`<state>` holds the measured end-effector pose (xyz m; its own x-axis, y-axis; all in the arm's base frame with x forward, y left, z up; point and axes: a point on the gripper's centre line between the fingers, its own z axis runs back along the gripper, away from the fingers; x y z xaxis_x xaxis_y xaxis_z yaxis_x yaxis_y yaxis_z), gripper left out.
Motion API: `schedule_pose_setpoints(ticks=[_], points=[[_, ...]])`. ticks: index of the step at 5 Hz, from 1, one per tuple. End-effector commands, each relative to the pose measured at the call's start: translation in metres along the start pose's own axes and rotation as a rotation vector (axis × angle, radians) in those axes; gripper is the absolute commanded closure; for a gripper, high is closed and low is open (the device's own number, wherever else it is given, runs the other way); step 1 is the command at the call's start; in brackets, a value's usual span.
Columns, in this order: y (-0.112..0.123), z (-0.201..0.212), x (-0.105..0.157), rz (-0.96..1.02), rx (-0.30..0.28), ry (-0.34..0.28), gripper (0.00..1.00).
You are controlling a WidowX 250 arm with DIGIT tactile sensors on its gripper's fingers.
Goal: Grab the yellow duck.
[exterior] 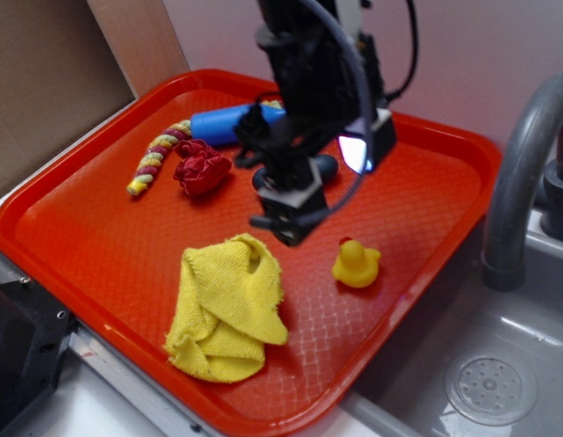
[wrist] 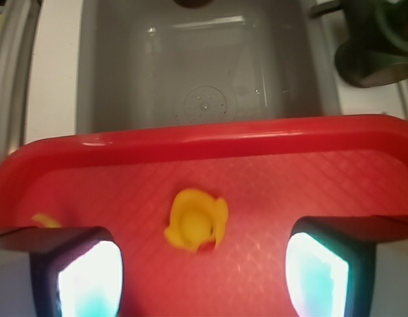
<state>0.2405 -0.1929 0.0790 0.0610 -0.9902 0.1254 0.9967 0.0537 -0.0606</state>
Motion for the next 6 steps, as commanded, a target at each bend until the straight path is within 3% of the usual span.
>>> schedule_pose_setpoints(ticks=[1, 4, 5, 6], points=[[-0.020, -0.012, 0.019, -0.053, 0.014, 0.067, 0.00], [-0.028, -0.038, 0.016, -0.084, 0.013, 0.209, 0.00], [-0.029, -0.043, 0.015, -0.081, 0.009, 0.228, 1.00], [-0.033, -0.045, 0.017, -0.093, 0.017, 0.242, 1.00]])
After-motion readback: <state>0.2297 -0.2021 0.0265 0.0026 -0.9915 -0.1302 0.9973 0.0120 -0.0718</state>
